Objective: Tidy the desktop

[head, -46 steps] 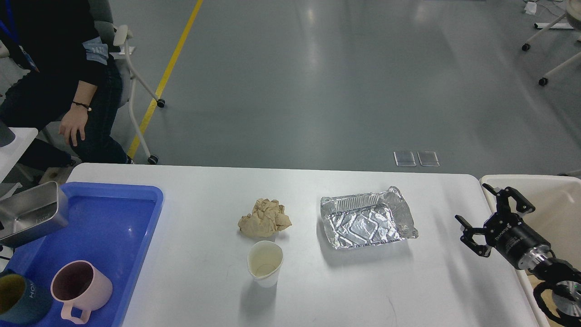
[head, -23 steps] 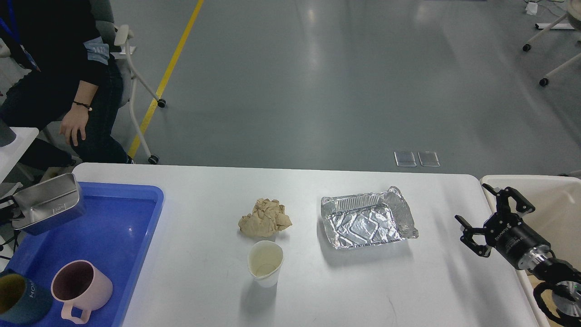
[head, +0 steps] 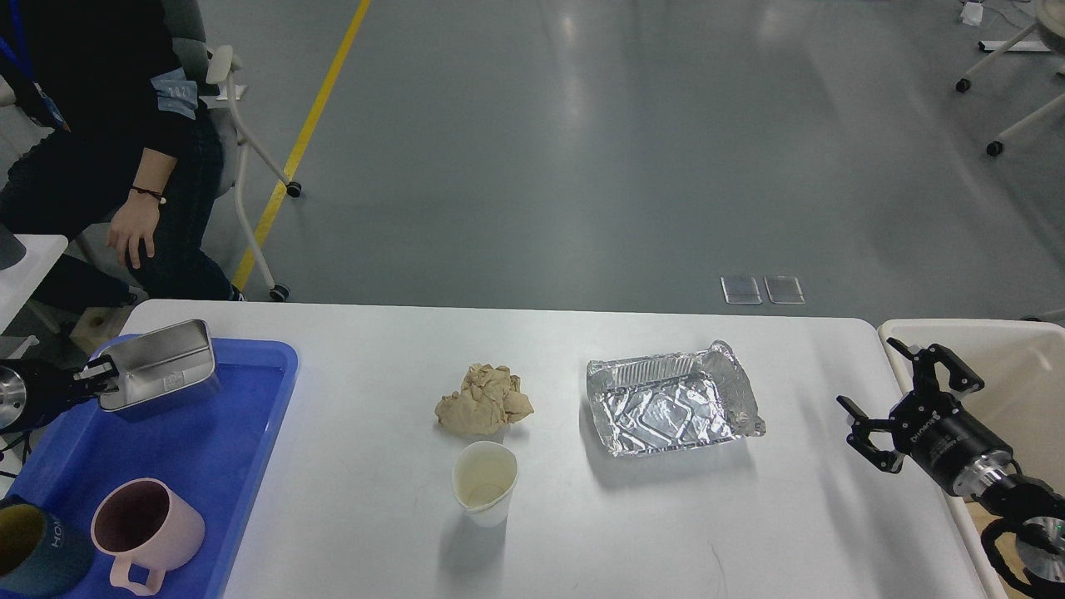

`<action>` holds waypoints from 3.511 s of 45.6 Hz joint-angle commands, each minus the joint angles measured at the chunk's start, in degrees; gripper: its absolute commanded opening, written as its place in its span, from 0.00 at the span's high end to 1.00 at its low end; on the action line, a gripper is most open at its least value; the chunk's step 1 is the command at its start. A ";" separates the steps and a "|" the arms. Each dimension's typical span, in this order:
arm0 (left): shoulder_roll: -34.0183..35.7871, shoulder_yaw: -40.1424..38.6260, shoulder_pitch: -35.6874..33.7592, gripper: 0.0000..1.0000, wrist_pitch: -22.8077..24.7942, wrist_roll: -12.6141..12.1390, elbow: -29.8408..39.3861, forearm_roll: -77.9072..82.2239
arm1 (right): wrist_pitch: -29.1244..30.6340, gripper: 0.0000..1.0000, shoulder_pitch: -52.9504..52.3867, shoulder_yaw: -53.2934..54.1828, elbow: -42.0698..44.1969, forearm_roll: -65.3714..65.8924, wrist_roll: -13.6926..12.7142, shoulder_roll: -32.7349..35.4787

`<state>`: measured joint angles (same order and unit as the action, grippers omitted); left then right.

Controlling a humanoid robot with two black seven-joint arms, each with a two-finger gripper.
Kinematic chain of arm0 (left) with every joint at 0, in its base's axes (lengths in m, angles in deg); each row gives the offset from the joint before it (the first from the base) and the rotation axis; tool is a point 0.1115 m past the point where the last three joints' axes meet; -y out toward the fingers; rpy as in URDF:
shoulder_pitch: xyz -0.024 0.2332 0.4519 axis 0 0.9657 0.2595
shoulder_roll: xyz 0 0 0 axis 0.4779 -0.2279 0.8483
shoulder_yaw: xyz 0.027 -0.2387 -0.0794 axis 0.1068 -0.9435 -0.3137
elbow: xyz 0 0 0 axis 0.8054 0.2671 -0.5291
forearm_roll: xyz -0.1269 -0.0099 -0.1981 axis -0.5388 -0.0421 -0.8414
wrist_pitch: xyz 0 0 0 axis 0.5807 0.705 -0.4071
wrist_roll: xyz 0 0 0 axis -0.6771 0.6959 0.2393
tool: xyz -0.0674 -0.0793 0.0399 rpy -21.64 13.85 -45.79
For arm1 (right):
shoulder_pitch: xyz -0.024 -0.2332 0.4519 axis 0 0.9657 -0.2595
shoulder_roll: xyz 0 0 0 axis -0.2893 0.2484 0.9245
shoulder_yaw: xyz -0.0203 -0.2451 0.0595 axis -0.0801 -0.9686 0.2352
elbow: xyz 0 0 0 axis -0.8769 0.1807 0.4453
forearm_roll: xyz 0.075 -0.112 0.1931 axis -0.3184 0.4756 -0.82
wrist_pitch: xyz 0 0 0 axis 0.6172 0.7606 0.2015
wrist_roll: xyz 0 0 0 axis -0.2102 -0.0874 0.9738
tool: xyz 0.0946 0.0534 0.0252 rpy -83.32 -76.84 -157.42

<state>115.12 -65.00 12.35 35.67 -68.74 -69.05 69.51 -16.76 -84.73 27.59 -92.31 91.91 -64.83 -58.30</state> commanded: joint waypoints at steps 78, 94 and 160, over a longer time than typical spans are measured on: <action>2.80 -0.87 -12.60 0.02 -7.04 0.70 -0.37 -1.11 | -0.04 0.00 -0.58 0.08 -0.53 -0.09 0.01 -0.27; -0.19 -0.96 -12.07 0.02 -21.81 4.12 -0.37 -2.25 | -0.13 0.00 -0.67 0.08 -0.71 -0.09 -0.08 -0.27; -33.15 -66.70 4.27 0.02 -1.68 20.03 4.90 -32.66 | 0.05 0.00 -0.85 0.52 -0.97 -0.27 -0.17 -0.35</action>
<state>83.96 -130.68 15.63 32.77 -48.70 -65.45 37.51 -16.72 -85.51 27.92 -93.03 91.70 -65.00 -58.73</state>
